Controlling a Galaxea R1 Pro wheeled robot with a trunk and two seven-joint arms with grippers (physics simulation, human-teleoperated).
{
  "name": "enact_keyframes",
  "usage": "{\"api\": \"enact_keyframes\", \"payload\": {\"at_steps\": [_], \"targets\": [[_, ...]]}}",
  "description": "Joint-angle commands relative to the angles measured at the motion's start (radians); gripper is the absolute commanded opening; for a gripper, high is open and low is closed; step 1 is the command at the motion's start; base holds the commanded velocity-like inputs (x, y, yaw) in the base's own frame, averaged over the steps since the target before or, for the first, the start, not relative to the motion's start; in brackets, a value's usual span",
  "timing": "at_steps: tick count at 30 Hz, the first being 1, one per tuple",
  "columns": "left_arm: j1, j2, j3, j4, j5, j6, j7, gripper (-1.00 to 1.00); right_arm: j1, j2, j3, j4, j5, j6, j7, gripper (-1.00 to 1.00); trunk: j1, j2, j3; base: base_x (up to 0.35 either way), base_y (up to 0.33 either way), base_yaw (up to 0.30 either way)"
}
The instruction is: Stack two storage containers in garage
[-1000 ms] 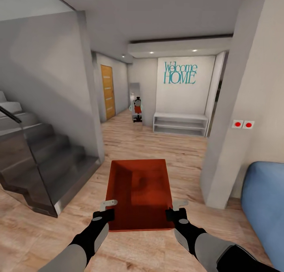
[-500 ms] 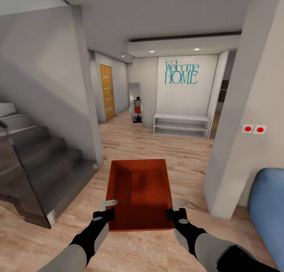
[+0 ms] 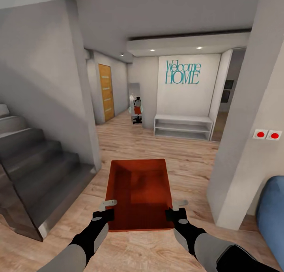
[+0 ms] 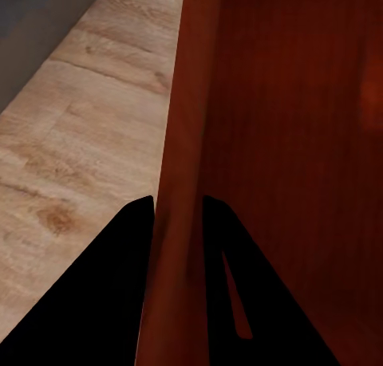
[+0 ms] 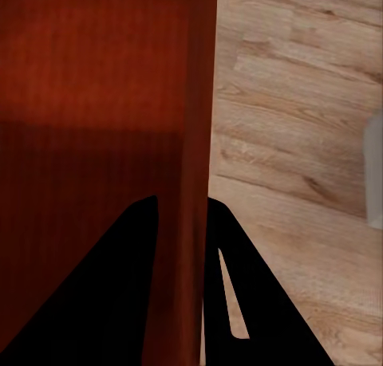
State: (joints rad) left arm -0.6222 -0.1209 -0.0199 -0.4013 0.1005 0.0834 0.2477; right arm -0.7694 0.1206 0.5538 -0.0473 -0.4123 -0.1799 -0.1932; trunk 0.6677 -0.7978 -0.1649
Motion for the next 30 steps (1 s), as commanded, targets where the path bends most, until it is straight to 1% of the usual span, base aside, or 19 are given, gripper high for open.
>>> {"api": "enact_keyframes", "payload": {"at_steps": [1, 30], "targets": [[-0.001, 0.022, 0.031, -0.001, 0.024, 0.006, 0.008, -1.0, -0.001, -0.01, -0.034, -0.004, 0.012, -0.012, -0.002, -1.0, 0.001, -0.001, -0.001, 0.322, 0.0, 0.0], [-0.001, 0.021, 0.031, -0.001, 0.024, 0.006, 0.008, -1.0, -0.001, -0.01, -0.034, -0.004, 0.012, -0.012, -0.002, -1.0, 0.001, -0.001, -0.001, 0.322, 0.0, 0.0]]}}
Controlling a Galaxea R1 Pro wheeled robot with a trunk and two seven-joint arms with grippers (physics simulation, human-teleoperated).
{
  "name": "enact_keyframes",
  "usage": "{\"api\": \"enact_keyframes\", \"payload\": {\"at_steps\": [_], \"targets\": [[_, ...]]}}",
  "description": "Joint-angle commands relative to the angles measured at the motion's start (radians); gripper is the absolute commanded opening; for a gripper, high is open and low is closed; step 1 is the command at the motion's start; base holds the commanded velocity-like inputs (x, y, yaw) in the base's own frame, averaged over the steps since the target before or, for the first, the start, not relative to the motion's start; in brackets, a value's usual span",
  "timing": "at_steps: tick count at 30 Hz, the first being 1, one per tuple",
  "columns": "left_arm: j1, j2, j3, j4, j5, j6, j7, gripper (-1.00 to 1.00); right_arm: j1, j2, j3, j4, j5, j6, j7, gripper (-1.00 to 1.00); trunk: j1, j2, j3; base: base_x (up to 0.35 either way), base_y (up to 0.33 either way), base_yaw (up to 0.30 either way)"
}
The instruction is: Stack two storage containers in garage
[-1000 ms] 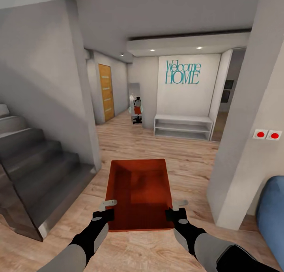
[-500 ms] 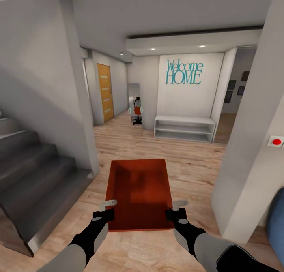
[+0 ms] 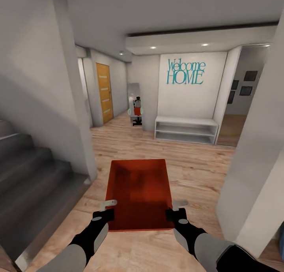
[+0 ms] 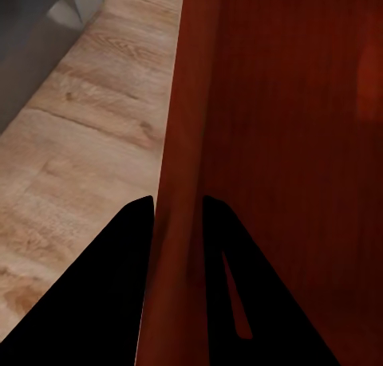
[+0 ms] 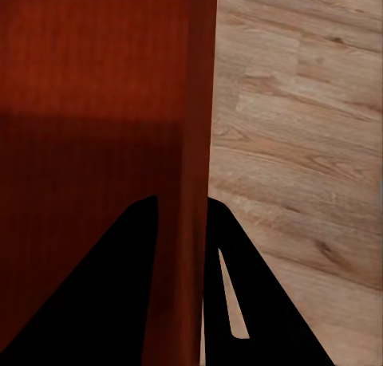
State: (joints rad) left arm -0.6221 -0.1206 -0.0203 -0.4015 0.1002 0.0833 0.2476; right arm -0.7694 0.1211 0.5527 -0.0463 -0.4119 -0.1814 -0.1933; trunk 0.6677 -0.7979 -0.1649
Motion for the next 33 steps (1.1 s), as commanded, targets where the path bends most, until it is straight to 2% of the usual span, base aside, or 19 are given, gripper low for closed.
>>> {"api": "enact_keyframes", "payload": {"at_steps": [1, 33], "targets": [[-0.001, 0.021, 0.031, 0.0, 0.024, 0.006, 0.009, -1.0, -0.001, -0.011, -0.033, -0.005, 0.012, -0.01, -0.002, -1.0, 0.001, -0.001, -0.001, 0.322, 0.0, 0.0], [-0.001, 0.022, 0.031, 0.0, 0.024, 0.006, 0.008, -1.0, -0.001, -0.011, -0.033, -0.004, 0.012, -0.009, -0.002, -1.0, 0.001, -0.001, -0.001, 0.322, 0.0, 0.0]]}}
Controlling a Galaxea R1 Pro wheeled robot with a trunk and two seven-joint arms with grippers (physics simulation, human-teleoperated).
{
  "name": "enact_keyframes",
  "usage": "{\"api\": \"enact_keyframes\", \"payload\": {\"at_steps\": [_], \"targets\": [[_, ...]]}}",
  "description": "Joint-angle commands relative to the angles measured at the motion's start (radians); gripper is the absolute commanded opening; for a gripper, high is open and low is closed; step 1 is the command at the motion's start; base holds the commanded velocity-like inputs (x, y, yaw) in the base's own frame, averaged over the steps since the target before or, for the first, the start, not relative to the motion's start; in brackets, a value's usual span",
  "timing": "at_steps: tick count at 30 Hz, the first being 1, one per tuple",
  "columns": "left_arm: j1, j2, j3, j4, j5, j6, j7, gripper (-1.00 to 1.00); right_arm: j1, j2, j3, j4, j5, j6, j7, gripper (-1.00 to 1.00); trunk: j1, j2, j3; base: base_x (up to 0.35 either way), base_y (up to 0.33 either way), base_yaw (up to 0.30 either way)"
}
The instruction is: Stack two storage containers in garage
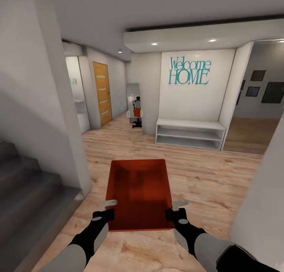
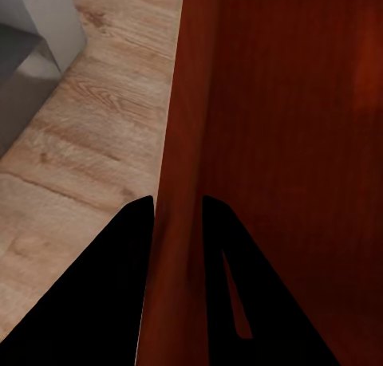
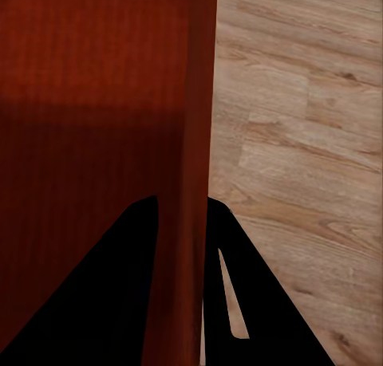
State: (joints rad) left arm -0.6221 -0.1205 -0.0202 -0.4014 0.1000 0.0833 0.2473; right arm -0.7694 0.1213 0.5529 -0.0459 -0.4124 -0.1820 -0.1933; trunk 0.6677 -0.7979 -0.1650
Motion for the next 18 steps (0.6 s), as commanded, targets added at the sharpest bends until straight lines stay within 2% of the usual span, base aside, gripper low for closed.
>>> {"api": "enact_keyframes", "payload": {"at_steps": [1, 18], "targets": [[-0.001, 0.022, 0.031, 0.0, 0.024, 0.006, 0.009, -1.0, -0.001, -0.011, -0.033, -0.005, 0.012, -0.009, -0.002, -1.0, 0.001, -0.001, -0.001, 0.322, 0.0, 0.0], [-0.001, 0.022, 0.031, 0.0, 0.024, 0.006, 0.009, -1.0, -0.001, -0.011, -0.033, 0.001, 0.012, -0.009, -0.002, -1.0, 0.001, -0.001, -0.001, 0.322, 0.0, 0.0]]}}
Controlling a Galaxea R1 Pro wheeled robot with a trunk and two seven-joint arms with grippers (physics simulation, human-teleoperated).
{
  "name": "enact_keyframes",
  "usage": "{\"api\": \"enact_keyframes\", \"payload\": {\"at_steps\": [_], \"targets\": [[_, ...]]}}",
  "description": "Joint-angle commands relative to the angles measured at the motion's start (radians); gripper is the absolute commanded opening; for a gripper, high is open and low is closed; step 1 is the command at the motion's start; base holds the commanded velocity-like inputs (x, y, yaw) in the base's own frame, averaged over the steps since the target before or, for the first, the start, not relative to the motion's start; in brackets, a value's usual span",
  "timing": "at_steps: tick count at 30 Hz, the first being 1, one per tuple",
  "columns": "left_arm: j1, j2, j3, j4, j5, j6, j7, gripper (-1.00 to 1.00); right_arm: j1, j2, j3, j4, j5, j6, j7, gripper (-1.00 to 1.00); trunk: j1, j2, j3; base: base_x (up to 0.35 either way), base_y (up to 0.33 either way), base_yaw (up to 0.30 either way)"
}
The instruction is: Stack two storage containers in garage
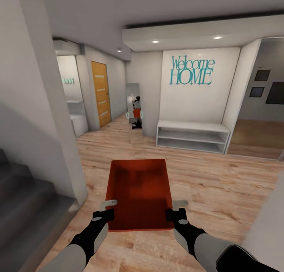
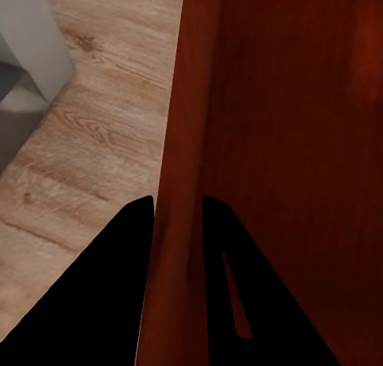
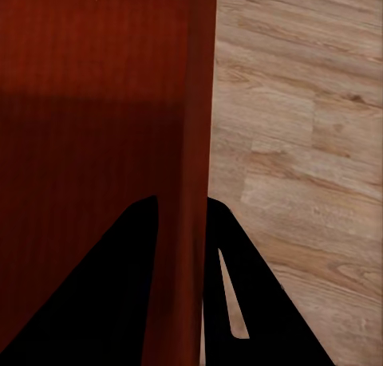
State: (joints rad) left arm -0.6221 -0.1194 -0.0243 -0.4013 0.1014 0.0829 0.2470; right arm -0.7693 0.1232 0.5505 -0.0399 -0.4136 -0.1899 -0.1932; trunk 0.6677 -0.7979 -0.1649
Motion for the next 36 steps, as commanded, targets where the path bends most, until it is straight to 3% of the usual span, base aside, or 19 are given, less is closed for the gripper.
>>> {"api": "enact_keyframes", "payload": {"at_steps": [1, 36], "targets": [[-0.001, 0.021, 0.035, -0.001, 0.023, 0.006, 0.009, -1.0, -0.001, -0.013, -0.031, -0.004, 0.013, -0.002, -0.002, -1.0, 0.001, -0.001, -0.001, 0.322, 0.0, 0.0], [-0.001, 0.026, 0.035, -0.001, 0.023, 0.006, 0.009, -1.0, -0.001, -0.011, -0.03, -0.002, 0.013, -0.006, 0.001, -1.0, 0.001, -0.001, -0.001, 0.322, 0.0, 0.0]]}}
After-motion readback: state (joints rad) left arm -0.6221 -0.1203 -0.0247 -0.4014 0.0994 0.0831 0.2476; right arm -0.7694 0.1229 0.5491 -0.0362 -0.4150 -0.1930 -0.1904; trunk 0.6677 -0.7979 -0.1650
